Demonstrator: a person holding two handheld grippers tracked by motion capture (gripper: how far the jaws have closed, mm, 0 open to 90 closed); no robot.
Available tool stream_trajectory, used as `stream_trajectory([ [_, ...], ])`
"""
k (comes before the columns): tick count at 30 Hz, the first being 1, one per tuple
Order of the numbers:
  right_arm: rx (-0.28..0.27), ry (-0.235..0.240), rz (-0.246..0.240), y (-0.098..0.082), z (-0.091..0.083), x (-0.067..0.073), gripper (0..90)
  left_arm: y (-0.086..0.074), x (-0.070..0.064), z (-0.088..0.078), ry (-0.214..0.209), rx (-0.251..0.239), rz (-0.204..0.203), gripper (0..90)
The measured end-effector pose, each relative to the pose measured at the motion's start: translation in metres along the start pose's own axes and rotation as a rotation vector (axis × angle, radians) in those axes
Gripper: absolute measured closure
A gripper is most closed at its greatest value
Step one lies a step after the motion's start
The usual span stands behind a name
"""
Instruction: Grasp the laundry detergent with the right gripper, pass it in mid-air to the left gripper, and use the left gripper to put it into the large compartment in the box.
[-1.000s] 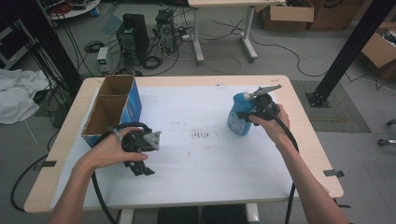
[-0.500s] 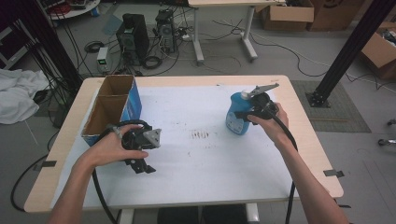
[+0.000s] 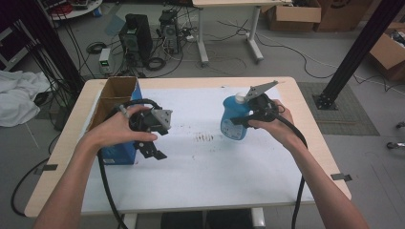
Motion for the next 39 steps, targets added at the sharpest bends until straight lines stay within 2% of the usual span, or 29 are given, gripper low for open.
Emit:
stream_trajectory([
  [1, 0.0, 0.0, 0.0, 0.0, 0.0, 0.0, 46.8, 0.0, 0.0, 0.0, 0.0, 0.0, 0.0, 17.2],
  [2, -0.006, 0.029, -0.021, 0.002, -0.002, 0.006, 46.9, 0.007, 0.004, -0.008, 0.001, -0.009, -0.002, 17.2],
  [3, -0.006, 0.029, -0.021, 0.002, -0.002, 0.006, 46.9, 0.007, 0.004, -0.008, 0.001, -0.009, -0.002, 17.3],
  [4, -0.007, 0.054, -0.036, 0.005, -0.003, 0.011, 46.8, 0.014, 0.007, -0.014, 0.0, -0.018, -0.002, 17.2],
  [9, -0.008, 0.078, -0.084, 0.011, -0.005, 0.023, 46.8, 0.029, 0.014, -0.029, -0.014, -0.044, 0.015, 17.2],
  [10, -0.001, 0.09, -0.11, 0.015, -0.004, 0.029, 46.8, 0.035, 0.017, -0.034, -0.019, -0.052, 0.021, 17.3],
  [13, 0.001, 0.099, -0.124, 0.018, -0.003, 0.033, 46.8, 0.042, 0.021, -0.04, -0.023, -0.052, 0.033, 17.2],
  [16, 0.016, 0.133, -0.15, 0.023, 0.001, 0.04, 46.8, 0.055, 0.026, -0.045, -0.023, -0.033, 0.033, 17.1],
  [19, 0.017, 0.151, -0.16, 0.025, 0.004, 0.042, 46.9, 0.063, 0.029, -0.046, -0.019, -0.024, 0.036, 17.1],
  [22, 0.017, 0.172, -0.198, 0.028, 0.008, 0.049, 46.8, 0.075, 0.033, -0.048, -0.012, -0.019, 0.051, 17.3],
  [29, 0.012, 0.202, -0.225, 0.035, 0.013, 0.058, 46.8, 0.087, 0.04, -0.053, -0.021, -0.022, 0.061, 17.5],
  [39, -0.011, 0.221, -0.247, 0.046, 0.018, 0.07, 46.6, 0.101, 0.04, -0.042, -0.018, 0.024, 0.085, 17.8],
])
Point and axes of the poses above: each handheld gripper's, and its own axes: z roughly forward along the jaws, y roughly out of its top, x roughly to its left, the point moved 4 cm from there along z, roughly forward along the jaws, and after that the axes turned 12 degrees about x, right-handed, at the moved point
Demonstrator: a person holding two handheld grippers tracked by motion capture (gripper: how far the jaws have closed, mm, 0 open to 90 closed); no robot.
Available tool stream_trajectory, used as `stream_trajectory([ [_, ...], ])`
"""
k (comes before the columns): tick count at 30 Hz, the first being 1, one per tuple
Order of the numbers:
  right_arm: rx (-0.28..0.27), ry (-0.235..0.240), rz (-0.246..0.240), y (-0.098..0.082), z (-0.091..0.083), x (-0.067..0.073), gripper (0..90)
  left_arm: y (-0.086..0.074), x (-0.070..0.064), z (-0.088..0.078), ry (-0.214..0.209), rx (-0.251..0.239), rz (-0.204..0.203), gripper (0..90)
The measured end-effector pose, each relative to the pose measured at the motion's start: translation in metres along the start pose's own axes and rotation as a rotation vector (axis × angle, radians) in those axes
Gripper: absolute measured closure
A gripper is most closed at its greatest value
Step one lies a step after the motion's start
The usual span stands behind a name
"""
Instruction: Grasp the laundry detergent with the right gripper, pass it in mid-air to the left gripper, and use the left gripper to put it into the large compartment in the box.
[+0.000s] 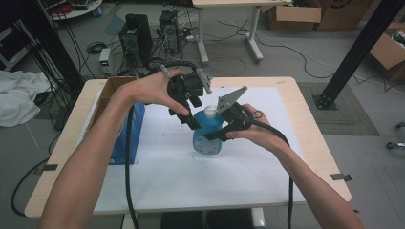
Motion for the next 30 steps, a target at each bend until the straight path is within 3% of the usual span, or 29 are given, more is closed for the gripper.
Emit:
stream_trajectory([
  [17, -0.002, 0.013, -0.027, 0.008, 0.005, 0.003, 46.5, 0.01, 0.0, 0.015, -0.013, 0.007, 0.013, 18.5],
  [30, -0.004, 0.019, -0.011, 0.008, 0.007, 0.005, 46.3, 0.015, -0.003, 0.023, -0.006, 0.021, 0.027, 22.7],
])
Point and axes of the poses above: each handheld gripper's, and its own axes: z roughly forward along the jaws, y roughly out of its top, x roughly to its left, the point moved 4 cm from there along z, roughly forward along the jaws, and after that the axes turned 12 degrees about x, right-handed, at the moved point
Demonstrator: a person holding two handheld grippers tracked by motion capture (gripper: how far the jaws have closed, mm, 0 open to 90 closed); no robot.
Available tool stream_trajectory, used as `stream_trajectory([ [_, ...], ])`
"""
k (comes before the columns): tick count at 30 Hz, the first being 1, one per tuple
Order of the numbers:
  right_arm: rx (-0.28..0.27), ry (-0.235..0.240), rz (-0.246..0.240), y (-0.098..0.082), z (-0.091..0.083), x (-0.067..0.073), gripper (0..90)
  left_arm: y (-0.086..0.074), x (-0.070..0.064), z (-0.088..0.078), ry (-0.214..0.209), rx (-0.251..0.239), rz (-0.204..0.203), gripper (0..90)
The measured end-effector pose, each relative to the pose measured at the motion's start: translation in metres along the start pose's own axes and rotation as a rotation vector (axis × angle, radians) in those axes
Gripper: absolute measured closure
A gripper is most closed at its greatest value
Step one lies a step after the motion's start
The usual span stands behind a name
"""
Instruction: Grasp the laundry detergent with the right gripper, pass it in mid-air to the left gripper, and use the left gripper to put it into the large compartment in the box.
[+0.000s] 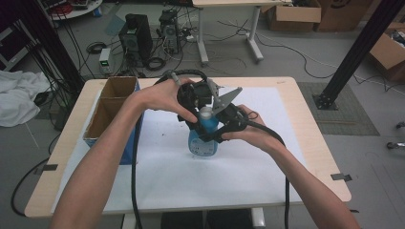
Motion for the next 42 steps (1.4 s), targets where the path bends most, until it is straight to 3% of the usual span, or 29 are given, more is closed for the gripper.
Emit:
stream_trajectory([
  [25, 0.002, 0.0, -0.002, 0.0003, 0.003, 0.003, 46.2, -0.0022, -0.0008, 0.0053, 0.01, -0.009, -0.007, 36.2],
  [37, -0.001, 0.017, 0.005, -0.0001, 0.0035, 0.0053, 46.0, -0.0019, -0.0041, 0.005, 0.019, 0.005, -0.01, 37.1],
  [42, -0.027, 0.015, -0.009, -0.0011, 0.0045, 0.0051, 45.7, -0.0012, -0.0051, 0.0053, 0.033, 0.005, -0.001, 37.4],
])
Point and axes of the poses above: each handheld gripper's, and its own axes: z roughly forward along the jaws, y roughly out of its top, x roughly to its left, the point moved 4 cm from there along z, roughly forward along the jaws, and after that the axes turned 12 degrees about x, right-handed, at the moved point
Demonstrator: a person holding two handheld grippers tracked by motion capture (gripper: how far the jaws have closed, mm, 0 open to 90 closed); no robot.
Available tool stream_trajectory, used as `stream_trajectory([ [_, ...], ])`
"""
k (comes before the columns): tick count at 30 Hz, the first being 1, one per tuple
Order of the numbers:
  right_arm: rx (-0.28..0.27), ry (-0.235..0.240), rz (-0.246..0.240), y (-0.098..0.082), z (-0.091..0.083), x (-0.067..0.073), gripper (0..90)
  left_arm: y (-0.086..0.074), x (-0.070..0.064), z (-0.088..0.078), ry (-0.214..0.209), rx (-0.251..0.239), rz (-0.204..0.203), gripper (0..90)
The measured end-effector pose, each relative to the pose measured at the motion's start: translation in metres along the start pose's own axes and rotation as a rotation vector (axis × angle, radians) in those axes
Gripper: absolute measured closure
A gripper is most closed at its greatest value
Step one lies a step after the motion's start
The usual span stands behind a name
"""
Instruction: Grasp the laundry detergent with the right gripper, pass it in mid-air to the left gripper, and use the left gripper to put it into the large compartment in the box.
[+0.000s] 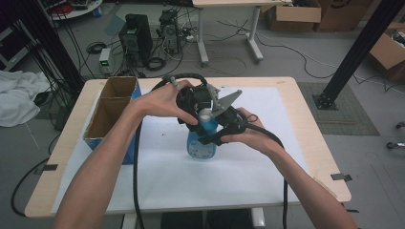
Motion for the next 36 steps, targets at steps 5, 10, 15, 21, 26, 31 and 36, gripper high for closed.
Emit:
stream_trajectory([
  [5, -0.005, -0.002, 0.001, -0.0014, 0.0018, 0.0006, 45.3, -0.0001, -0.0008, 0.0016, -0.004, 0.013, -0.007, 37.4],
  [10, -0.005, -0.012, 0.002, -0.0039, 0.005, -0.0002, 44.8, 0.0002, -0.0001, 0.0047, 0.001, 0.022, -0.012, 37.6],
  [15, -0.021, -0.019, 0.01, -0.006, 0.0055, -0.0004, 44.6, 0.0011, 0.0006, 0.0055, 0.007, 0.015, -0.009, 37.6],
  [21, -0.029, -0.028, 0.009, -0.0074, 0.0056, -0.0006, 43.7, 0.0017, 0.0017, 0.0063, 0.013, 0.012, -0.004, 37.7],
  [26, -0.036, -0.027, 0.008, -0.0076, 0.0061, 0.0001, 40.5, 0.0011, 0.0016, 0.0069, 0.017, 0.008, -0.008, 37.7],
  [31, -0.036, -0.032, -0.003, -0.0068, 0.0079, 0.0011, 37.0, -0.0009, 0.0007, 0.0085, 0.012, 0.012, -0.012, 37.7],
  [36, -0.036, -0.035, 0.006, -0.0071, 0.0093, 0.0001, 34.1, -0.0017, 0.0006, 0.0096, 0.008, 0.014, -0.017, 37.7],
])
Point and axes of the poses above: each handheld gripper's, and its own axes: z roughly forward along the jaws, y roughly out of its top, x roughly to its left, the point moved 4 cm from there along z, roughly forward along the jaws, and after that the axes turned 12 degrees about x, right-handed, at the moved point
